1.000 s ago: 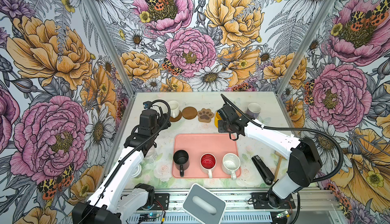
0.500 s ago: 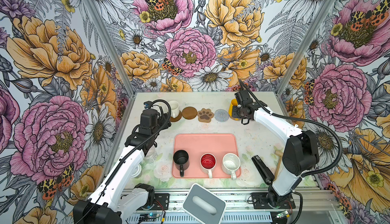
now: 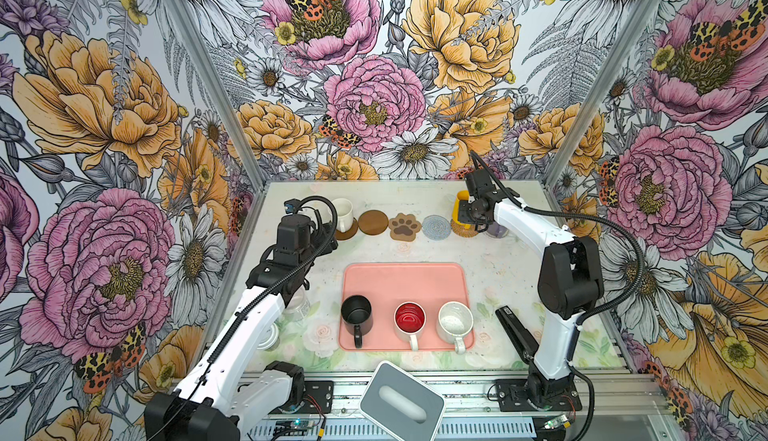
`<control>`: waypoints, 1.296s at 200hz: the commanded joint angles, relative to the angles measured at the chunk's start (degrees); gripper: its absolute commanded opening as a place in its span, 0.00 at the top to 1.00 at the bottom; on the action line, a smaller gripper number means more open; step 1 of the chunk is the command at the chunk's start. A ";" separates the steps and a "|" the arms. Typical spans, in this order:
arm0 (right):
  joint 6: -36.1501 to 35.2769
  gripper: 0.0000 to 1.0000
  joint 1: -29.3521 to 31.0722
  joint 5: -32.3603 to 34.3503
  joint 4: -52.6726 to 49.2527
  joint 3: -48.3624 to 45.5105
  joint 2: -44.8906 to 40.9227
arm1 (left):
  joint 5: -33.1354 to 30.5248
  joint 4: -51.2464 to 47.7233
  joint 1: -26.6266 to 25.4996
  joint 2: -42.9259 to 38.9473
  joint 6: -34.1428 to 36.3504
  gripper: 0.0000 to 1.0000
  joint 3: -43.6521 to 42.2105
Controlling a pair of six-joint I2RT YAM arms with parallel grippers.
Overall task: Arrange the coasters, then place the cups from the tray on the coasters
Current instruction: 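Lower the yellow mug onto the woven rattan coaster with the right gripper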
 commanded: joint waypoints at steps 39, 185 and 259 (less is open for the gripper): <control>-0.66 1.00 -0.47 2.55 4.32 3.45 2.75 | 0.97 1.34 0.60 0.18 0.29 0.24 0.19; -0.63 1.00 -2.04 3.73 6.87 1.26 4.60 | 0.90 1.11 0.58 -0.43 0.46 0.24 0.44; -0.30 1.00 -2.15 2.80 7.44 -0.73 4.94 | 0.89 0.97 0.52 -0.55 0.64 0.24 0.46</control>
